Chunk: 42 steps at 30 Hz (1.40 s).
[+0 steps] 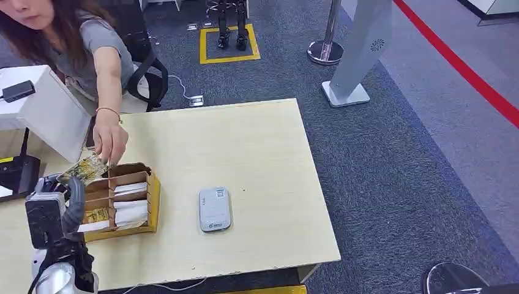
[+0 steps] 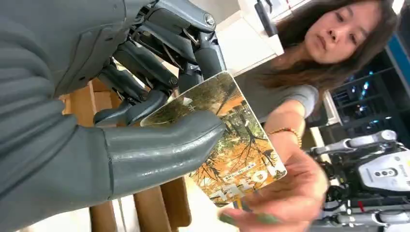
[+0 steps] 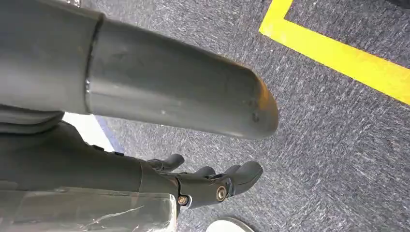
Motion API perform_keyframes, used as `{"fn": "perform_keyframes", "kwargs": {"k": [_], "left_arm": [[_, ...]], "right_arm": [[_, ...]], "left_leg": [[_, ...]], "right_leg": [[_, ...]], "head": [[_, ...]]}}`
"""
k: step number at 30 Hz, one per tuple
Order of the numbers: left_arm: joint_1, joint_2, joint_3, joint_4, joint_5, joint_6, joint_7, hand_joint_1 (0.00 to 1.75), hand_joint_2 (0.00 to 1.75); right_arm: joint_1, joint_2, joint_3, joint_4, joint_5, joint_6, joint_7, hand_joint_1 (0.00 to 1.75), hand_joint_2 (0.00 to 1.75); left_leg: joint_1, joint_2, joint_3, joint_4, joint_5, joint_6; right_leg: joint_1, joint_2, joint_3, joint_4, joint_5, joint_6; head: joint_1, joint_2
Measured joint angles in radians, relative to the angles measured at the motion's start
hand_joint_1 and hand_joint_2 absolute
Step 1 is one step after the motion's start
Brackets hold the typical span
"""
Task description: Pass the card to the sensor for recognition and then transmit it.
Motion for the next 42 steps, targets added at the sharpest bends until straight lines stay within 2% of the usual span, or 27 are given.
{"fn": "perform_keyframes", "kwargs": {"k": [5, 9, 17, 20, 22, 25, 28, 31, 35, 36, 40, 42], "left_arm": [[0.0, -0.013, -0.025, 0.0, -0.079, 0.029, 0.011, 1.75, 1.75], [-0.001, -0.021, -0.085, -0.01, -0.258, 0.099, 0.021, 1.75, 1.75], [-0.018, -0.022, -0.256, -0.012, -0.566, 0.207, 0.034, 1.75, 1.75], [-0.018, -0.021, -0.338, -0.007, -0.765, 0.275, 0.062, 1.75, 1.75], [-0.018, -0.019, -0.396, 0.002, -0.855, 0.302, 0.081, 1.75, 1.75], [-0.018, -0.016, -0.458, 0.019, -0.948, 0.334, 0.112, 1.75, 1.75], [-0.019, -0.014, -0.498, 0.032, -0.975, 0.349, 0.125, 1.75, 1.75], [-0.024, -0.005, -0.533, 0.065, -1.08, 0.353, 0.166, 1.75, 1.75], [-0.059, 0.024, -0.627, 0.187, -1.242, 0.398, 0.268, 1.75, 1.75], [-0.069, 0.031, -0.641, 0.205, -1.253, 0.403, 0.284, 1.75, 1.75], [-0.135, 0.08, -0.771, 0.35, -1.273, 0.391, 0.419, 1.75, 1.75], [-0.164, 0.103, -0.844, 0.421, -1.276, 0.382, 0.451, 1.75, 1.75]], "right_arm": [[0.003, 0.0, 0.0, 0.0, -0.005, -0.004, -0.001, 0.0, 0.0], [0.009, 0.0, -0.004, 0.0, -0.012, -0.008, -0.001, 0.0, 0.0], [0.017, 0.0, -0.01, 0.0, -0.012, -0.015, -0.002, 0.0, 0.0], [0.017, 0.0, -0.011, 0.0, -0.01, -0.015, -0.002, 0.0, 0.0], [0.016, 0.001, -0.011, 0.0, -0.005, -0.015, -0.002, 0.0, 0.0], [0.016, 0.001, -0.011, 0.0, -0.002, -0.014, -0.001, 0.0, 0.0], [0.014, 0.001, -0.011, 0.0, -0.002, -0.014, -0.001, 0.0, 0.0], [0.014, 0.001, -0.011, 0.0, 0.002, -0.014, 0.0, 0.0, 0.0], [0.008, 0.001, -0.011, 0.0, 0.006, -0.013, 0.008, 0.0, 0.0], [0.008, 0.001, -0.011, 0.0, 0.006, -0.013, 0.009, 0.0, 0.0], [0.007, 0.001, -0.016, 0.0, 0.006, -0.013, 0.01, 0.0, 0.0], [0.007, 0.001, -0.019, 0.0, 0.006, -0.013, 0.01, 0.0, 0.0]], "left_leg": [[0.0, 0.0, 0.0, 0.0, 0.0, 0.0], [0.0, 0.0, 0.0, 0.0, 0.0, 0.0], [0.0, 0.0, 0.0, 0.0, 0.0, 0.0], [0.0, -0.001, 0.0, 0.0, 0.0, 0.0], [0.0, 0.0, 0.0, 0.0, 0.0, 0.0], [0.0, 0.0, 0.0, 0.0, 0.0, 0.0], [0.0, 0.0, 0.0, 0.0, 0.0, 0.0], [0.0, 0.0, 0.0, 0.0, 0.0, 0.0], [0.0, 0.0, 0.0, 0.0, 0.0, 0.0], [0.0, 0.0, 0.0, 0.0, 0.0, 0.0], [0.0, 0.0, 0.0, 0.0, 0.0, 0.0], [0.0, 0.0, 0.0, 0.0, 0.0, 0.0]], "right_leg": [[0.0, 0.0, 0.0, 0.0, 0.0, 0.0], [0.0, 0.0, 0.0, 0.0, 0.0, 0.0], [0.0, 0.0, 0.0, 0.0, 0.0, 0.0], [0.0, 0.0, 0.0, 0.0, 0.0, 0.0], [0.0, 0.0, 0.0, 0.0, 0.0, 0.0], [0.0, 0.0, 0.0, 0.0, 0.0, 0.0], [0.0, 0.0, 0.0, 0.0, 0.0, 0.0], [0.0, 0.0, -0.001, 0.0, 0.0, 0.0], [0.0, 0.0, 0.0, 0.0, 0.0, 0.0], [0.0, 0.0, 0.0, 0.0, 0.0, 0.0], [0.0, 0.0, 0.0, 0.0, 0.0, 0.0], [0.0, 0.0, 0.0, 0.0, 0.0, 0.0]], "head": [[0.0, 0.0], [0.0, 0.0], [0.0, 0.0], [0.0, 0.0], [0.0, 0.0], [0.0, 0.0], [0.0, 0.0], [0.0, 0.0], [0.0, 0.0], [0.0, 0.0], [0.0, 0.0], [0.0, 0.0]]}}
